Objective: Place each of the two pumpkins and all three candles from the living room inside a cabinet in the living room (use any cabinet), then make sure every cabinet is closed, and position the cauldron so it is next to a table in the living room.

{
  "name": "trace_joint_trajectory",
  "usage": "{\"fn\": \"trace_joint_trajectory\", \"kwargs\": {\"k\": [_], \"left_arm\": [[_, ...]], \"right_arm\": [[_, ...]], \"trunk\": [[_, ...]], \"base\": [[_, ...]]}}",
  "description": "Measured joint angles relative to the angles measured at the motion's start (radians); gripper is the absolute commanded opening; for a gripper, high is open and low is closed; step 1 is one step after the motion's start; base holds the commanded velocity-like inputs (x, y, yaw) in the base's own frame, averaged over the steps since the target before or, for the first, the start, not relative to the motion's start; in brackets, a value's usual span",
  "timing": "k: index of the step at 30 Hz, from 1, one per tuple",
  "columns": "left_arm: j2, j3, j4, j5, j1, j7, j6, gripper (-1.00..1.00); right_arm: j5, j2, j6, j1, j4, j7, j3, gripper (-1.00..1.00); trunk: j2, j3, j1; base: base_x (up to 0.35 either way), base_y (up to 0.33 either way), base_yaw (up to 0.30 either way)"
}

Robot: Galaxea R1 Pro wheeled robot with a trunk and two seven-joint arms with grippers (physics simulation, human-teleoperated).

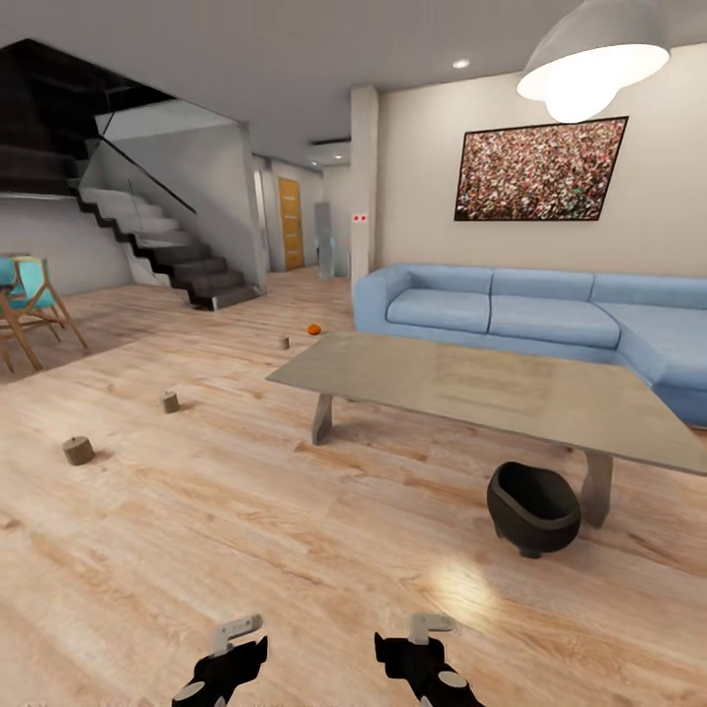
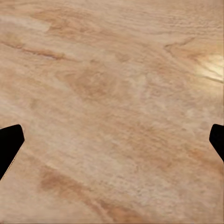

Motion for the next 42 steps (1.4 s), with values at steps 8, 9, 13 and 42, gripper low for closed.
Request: {"fn": "trace_joint_trajectory", "kwargs": {"k": [8,9,13,42], "left_arm": [[-0.001,0.002,0.0,0.067,0.0,0.001,0.004,1.0],[-0.001,0.003,0.0,0.071,0.0,0.001,0.005,1.0],[-0.001,0.005,0.0,0.075,0.0,0.001,0.006,1.0],[0.003,0.002,0.0,0.119,0.0,0.003,0.005,1.0]], "right_arm": [[0.0,0.0,-0.002,0.0,0.0,-0.001,0.033,1.0],[0.0,0.0,-0.003,0.0,-0.001,0.0,0.034,1.0],[0.0,0.0,-0.006,0.0,-0.002,0.002,0.036,1.0],[0.001,0.0,-0.006,0.001,-0.002,0.005,0.038,1.0]], "trunk": [[0.048,0.026,-0.026],[0.055,0.029,-0.03],[0.083,0.042,-0.046],[0.216,0.101,-0.119]], "base": [[-0.002,0.0,0.288],[0.0,0.0,0.288],[0.0,0.0,0.247],[0.01,0.004,0.179]]}}
